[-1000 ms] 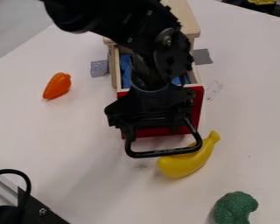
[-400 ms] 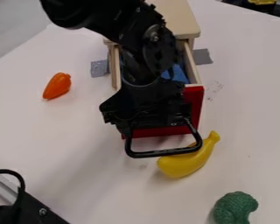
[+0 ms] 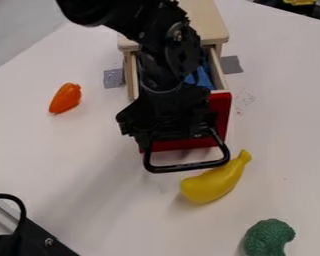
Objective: Closed the drawer.
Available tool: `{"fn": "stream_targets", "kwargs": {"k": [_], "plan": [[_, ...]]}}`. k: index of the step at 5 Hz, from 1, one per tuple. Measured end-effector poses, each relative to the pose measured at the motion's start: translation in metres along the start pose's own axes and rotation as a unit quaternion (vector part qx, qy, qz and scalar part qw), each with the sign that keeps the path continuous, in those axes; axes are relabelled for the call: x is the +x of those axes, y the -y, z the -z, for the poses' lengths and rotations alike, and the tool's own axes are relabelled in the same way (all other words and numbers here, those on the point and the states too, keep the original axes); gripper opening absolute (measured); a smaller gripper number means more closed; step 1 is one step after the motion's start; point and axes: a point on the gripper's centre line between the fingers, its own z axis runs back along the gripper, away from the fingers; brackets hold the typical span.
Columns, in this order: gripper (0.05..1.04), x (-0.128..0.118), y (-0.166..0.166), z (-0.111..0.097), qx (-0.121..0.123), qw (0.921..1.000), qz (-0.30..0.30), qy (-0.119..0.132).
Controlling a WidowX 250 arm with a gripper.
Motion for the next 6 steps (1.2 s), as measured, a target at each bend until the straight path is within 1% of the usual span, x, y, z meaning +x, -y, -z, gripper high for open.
{"fn": "stream_targets", "kwargs": {"k": [1, 3, 6], "plan": [[0.984, 0.004, -0.003, 0.001, -0.001, 1.0000, -0.007, -0.004], [0.984, 0.012, -0.008, 0.001, -0.001, 0.9999, -0.011, 0.001], [0.984, 0.029, -0.009, 0.001, -0.013, 0.9990, -0.026, 0.035]]}}
